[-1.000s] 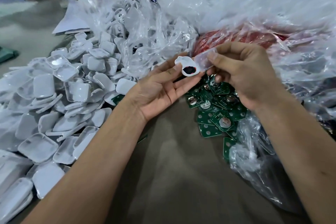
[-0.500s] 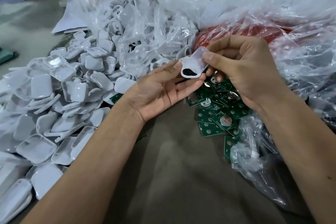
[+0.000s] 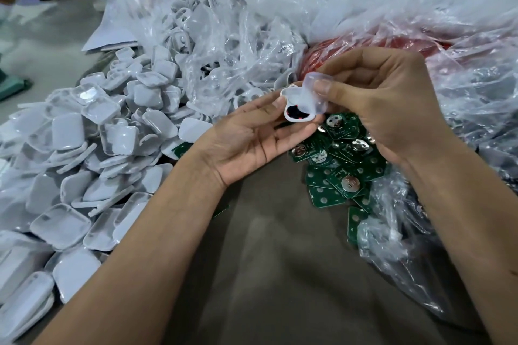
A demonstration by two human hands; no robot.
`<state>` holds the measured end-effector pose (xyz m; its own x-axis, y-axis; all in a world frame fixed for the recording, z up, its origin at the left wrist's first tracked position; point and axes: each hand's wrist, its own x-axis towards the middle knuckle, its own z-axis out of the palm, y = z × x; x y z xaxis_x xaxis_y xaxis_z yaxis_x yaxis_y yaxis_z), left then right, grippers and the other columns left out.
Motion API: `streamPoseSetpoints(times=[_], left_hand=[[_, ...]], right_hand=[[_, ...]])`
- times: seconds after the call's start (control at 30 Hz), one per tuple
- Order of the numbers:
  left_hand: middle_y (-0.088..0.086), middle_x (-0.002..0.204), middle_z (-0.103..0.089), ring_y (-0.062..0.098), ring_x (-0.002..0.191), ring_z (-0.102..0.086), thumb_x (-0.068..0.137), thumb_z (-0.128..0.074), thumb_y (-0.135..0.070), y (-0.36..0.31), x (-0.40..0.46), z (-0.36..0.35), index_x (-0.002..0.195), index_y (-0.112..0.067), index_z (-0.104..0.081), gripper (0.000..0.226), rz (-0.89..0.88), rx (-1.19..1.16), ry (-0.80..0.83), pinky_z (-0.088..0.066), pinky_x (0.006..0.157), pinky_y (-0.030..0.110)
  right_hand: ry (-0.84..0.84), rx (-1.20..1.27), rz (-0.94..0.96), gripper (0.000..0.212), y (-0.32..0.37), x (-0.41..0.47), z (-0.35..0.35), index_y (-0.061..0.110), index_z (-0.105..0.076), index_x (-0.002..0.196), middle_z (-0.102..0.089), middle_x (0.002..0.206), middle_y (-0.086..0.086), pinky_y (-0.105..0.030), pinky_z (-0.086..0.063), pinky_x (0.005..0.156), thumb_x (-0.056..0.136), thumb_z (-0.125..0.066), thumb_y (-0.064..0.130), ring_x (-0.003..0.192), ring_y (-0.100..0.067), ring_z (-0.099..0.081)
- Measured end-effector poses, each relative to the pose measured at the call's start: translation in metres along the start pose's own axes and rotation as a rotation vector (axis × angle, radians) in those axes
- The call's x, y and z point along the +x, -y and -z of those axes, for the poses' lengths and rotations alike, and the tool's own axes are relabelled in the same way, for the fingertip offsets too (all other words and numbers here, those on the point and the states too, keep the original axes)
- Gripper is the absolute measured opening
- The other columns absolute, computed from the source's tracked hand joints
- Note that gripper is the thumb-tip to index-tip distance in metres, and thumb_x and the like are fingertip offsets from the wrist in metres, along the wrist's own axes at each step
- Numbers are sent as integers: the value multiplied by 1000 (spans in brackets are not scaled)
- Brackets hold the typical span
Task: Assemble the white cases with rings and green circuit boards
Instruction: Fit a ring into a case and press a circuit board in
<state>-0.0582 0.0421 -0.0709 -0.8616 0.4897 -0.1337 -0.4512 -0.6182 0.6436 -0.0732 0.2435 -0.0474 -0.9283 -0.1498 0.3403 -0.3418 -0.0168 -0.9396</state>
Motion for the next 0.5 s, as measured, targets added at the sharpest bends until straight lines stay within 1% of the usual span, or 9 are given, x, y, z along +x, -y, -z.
streamPoseSetpoints(times=[0.03, 0.13, 0.27, 0.5], left_hand=[[31, 122, -65, 43, 107, -70, 95, -55, -3, 0, 0, 0, 135, 4, -53, 41, 0, 2, 2, -60, 93, 45], [29, 120, -67, 43, 107, -70, 95, -56, -4, 1, -1, -1, 130, 4, -58, 36, 5, 12, 9, -60, 92, 45], [27, 121, -66, 40, 108, -70, 99, -51, -6, 0, -1, -1, 133, 3, -57, 35, 23, 34, 28, -60, 92, 42], [24, 119, -67, 38, 106, -71, 92, -59, -9, 1, -3, -2, 128, 2, -59, 38, 33, 38, 44, -60, 90, 41]], right_hand=[[1, -17, 20, 16, 0, 0, -1, 4, -77, 95, -80, 87, -7, -28, -61, 68, 82, -85, 4, 80, -22, -78], [4, -47, 66, 15, -3, 1, -3, 6, -77, 94, -80, 86, -6, -31, -62, 74, 81, -86, 6, 81, -23, -79], [15, -98, 74, 14, -6, 0, -6, 9, -78, 92, -80, 85, -4, -30, -62, 70, 81, -87, 9, 77, -19, -78], [12, -207, 98, 13, -7, -1, -6, 14, -79, 91, -79, 83, 0, -37, -64, 71, 81, -88, 14, 75, -17, -77]])
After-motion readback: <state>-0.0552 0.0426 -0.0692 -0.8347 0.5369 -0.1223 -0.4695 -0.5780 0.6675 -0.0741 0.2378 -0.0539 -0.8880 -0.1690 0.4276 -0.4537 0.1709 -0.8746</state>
